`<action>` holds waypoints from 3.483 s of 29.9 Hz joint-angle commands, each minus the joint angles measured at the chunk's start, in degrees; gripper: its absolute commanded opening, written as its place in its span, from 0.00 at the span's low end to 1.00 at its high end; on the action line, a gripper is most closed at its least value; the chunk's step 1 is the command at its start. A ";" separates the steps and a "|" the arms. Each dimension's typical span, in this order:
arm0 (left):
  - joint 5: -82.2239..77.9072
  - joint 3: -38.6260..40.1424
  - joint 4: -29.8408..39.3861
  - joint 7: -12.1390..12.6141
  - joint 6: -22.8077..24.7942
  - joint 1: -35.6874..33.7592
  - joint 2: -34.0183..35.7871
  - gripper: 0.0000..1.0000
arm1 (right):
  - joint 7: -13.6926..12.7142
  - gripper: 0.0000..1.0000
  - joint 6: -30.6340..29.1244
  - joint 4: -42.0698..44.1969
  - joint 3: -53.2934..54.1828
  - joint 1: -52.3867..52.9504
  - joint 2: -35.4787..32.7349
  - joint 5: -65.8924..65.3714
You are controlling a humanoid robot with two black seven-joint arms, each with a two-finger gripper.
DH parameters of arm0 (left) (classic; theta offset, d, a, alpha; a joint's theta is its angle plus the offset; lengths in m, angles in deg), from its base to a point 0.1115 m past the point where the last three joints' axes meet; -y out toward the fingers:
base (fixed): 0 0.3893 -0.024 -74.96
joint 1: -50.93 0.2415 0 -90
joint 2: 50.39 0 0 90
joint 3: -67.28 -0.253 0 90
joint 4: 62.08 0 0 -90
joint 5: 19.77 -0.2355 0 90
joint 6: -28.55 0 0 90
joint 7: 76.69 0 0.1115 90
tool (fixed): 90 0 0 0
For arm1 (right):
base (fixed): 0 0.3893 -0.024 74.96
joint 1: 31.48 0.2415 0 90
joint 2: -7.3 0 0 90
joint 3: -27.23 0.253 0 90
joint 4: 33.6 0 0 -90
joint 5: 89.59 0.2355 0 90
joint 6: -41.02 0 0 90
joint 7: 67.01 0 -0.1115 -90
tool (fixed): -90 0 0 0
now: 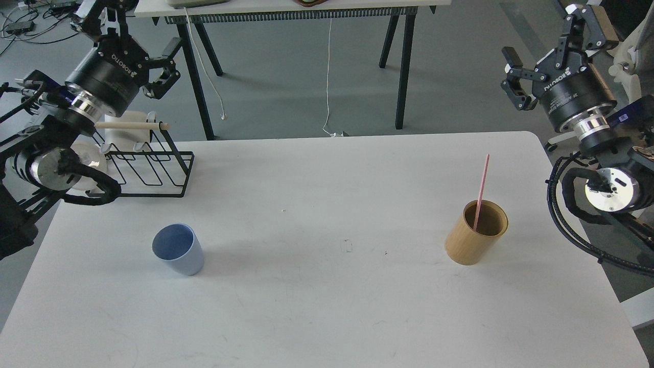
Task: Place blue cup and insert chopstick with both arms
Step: 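Lower the left gripper from the rack area toward the table, then reach the left gripper to the light blue cup and grasp it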
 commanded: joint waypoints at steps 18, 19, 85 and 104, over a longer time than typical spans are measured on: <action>2.69 11.38 -4.62 0.01 6.31 -0.04 -1.56 1.00 | 0.01 1.00 -0.10 -0.27 2.54 -0.59 0.92 -0.07; 2.60 11.38 -5.06 0.01 7.37 0.06 -1.56 1.00 | 0.01 1.00 -0.10 -0.27 2.80 -0.59 0.92 -0.07; -88.72 -17.63 1.53 0.01 -20.04 13.77 14.45 0.94 | 0.01 1.00 -0.01 0.61 4.39 -3.40 0.21 -0.33; -88.81 -17.63 1.26 0.01 -19.96 14.47 14.35 0.49 | 0.01 1.00 -0.01 0.61 4.48 -3.84 0.12 -0.33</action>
